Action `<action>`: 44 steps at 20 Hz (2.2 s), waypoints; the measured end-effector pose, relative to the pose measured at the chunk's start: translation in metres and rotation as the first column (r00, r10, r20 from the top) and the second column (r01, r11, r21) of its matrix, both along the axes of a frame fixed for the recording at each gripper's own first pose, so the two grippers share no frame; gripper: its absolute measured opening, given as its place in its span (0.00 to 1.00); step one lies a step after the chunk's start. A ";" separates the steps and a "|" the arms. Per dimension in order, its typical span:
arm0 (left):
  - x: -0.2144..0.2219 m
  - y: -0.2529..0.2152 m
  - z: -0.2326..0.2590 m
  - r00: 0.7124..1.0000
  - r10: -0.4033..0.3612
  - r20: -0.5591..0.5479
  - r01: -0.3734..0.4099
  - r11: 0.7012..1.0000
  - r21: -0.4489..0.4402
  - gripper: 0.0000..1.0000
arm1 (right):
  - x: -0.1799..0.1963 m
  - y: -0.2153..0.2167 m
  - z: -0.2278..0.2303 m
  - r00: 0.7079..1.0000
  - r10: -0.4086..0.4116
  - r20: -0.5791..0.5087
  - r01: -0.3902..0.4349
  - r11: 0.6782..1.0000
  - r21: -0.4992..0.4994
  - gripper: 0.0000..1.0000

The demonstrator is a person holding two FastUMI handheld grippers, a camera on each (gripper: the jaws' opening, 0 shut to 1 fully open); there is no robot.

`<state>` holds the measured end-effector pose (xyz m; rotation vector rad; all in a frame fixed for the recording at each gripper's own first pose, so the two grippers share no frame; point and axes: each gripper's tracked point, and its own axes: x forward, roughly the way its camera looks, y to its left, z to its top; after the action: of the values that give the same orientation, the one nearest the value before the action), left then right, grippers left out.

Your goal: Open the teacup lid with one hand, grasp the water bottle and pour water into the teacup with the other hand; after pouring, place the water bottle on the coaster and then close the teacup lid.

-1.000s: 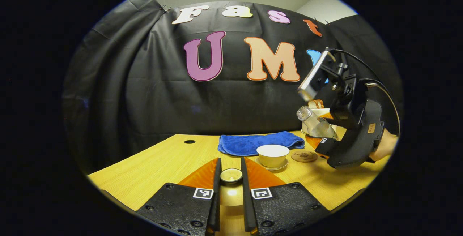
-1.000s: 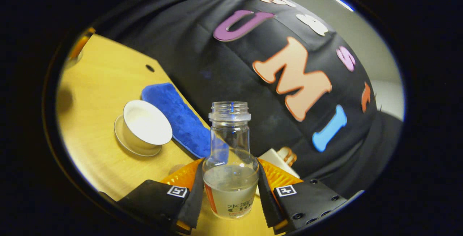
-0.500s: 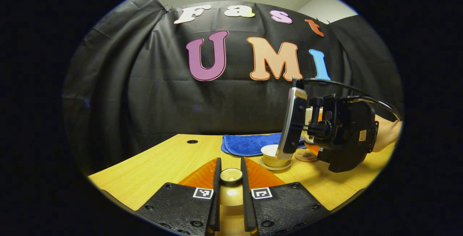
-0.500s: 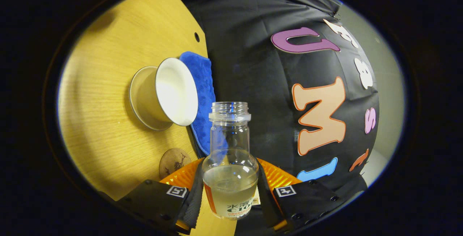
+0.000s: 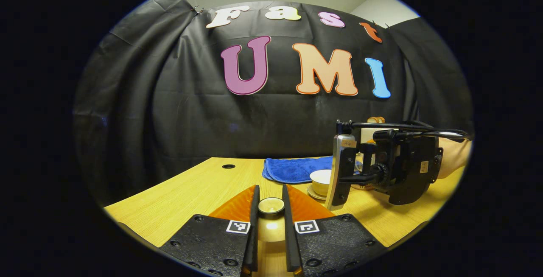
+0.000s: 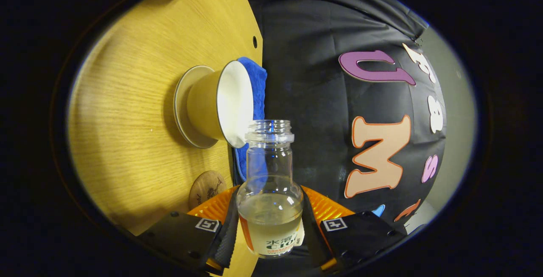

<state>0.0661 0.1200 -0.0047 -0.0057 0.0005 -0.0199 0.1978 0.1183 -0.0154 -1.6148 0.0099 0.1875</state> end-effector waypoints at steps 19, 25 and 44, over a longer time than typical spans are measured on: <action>0.000 0.002 0.000 1.000 -0.004 -0.001 0.004 1.000 0.001 0.23 | -0.004 0.017 0.015 0.993 0.099 0.071 -0.076 0.956 -0.282 0.72; 0.001 0.002 -0.001 1.000 -0.004 -0.001 0.004 1.000 0.001 0.23 | -0.006 0.024 0.021 0.988 0.137 0.078 -0.099 0.925 -0.368 0.72; 0.000 0.003 0.000 1.000 -0.006 -0.002 0.006 1.000 0.000 0.23 | -0.004 0.033 0.035 0.980 0.176 0.091 -0.119 0.891 -0.438 0.72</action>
<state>0.0658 0.1234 -0.0049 -0.0058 0.0024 -0.0260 0.1943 0.1510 0.0192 -2.0722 -0.1835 0.2086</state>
